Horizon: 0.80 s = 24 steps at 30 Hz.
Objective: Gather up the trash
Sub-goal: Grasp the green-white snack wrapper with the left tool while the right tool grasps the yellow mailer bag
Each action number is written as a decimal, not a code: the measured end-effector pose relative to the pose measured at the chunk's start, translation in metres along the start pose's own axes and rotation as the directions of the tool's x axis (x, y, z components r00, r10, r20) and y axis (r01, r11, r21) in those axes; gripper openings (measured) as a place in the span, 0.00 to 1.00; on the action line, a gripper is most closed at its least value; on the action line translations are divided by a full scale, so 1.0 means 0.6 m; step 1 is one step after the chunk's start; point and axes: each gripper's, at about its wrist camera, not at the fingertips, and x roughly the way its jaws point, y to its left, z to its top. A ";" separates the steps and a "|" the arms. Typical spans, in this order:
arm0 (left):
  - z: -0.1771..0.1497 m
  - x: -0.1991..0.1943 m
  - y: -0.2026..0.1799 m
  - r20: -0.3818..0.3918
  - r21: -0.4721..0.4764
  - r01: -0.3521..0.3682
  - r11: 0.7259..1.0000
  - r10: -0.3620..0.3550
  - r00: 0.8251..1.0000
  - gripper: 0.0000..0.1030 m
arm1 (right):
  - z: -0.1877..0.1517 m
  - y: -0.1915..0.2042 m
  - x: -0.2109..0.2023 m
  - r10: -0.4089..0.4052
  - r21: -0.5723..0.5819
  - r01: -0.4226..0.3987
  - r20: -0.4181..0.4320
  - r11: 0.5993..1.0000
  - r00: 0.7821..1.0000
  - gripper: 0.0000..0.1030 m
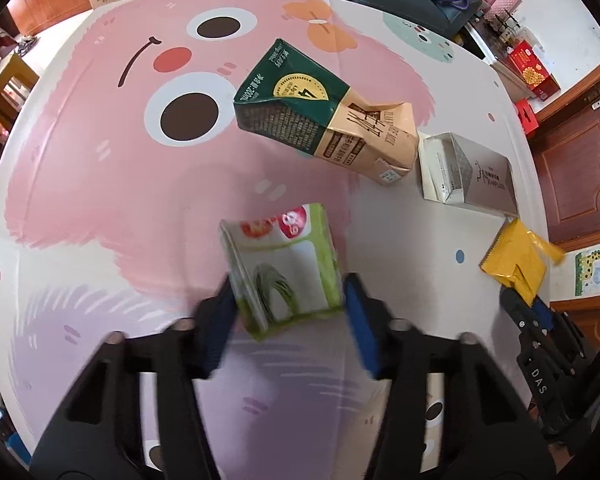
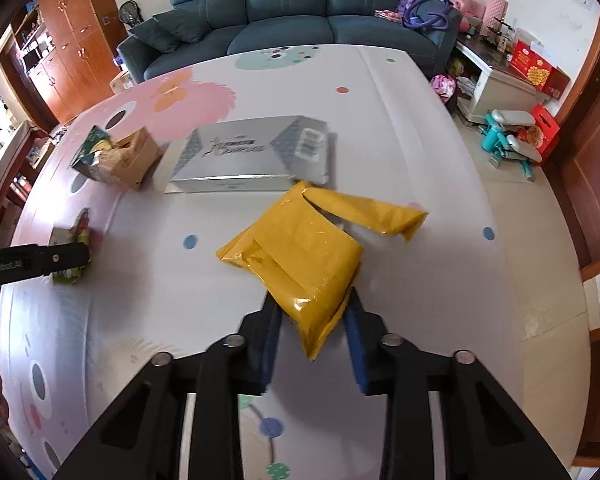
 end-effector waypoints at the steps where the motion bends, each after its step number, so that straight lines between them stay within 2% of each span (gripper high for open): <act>1: -0.001 -0.002 0.003 0.001 -0.002 0.011 1.000 -0.011 1.000 0.39 | -0.004 0.005 -0.001 0.007 -0.002 -0.007 0.002 1.000 1.000 0.24; 5: -0.011 -0.023 0.018 0.032 0.009 0.053 0.999 -0.053 0.998 0.25 | -0.025 0.026 -0.016 0.031 0.009 -0.031 0.022 0.999 0.999 0.20; 10: -0.039 -0.044 0.042 0.040 0.013 0.123 0.992 -0.124 0.992 0.18 | -0.058 0.043 -0.043 0.067 0.052 -0.069 0.047 0.996 0.997 0.19; 13: -0.063 -0.067 0.052 0.068 0.028 0.176 0.984 -0.177 0.982 0.16 | -0.083 0.056 -0.069 0.089 0.092 -0.096 0.070 0.991 0.994 0.19; 20: -0.129 -0.134 0.040 0.095 0.172 0.197 0.965 -0.216 0.972 0.15 | -0.165 0.099 -0.155 0.129 0.147 -0.147 0.124 0.978 0.984 0.18; 24: -0.179 -0.170 0.019 0.093 0.274 0.187 0.943 -0.220 0.971 0.15 | -0.217 0.114 -0.206 0.114 0.188 -0.141 0.146 0.972 0.983 0.18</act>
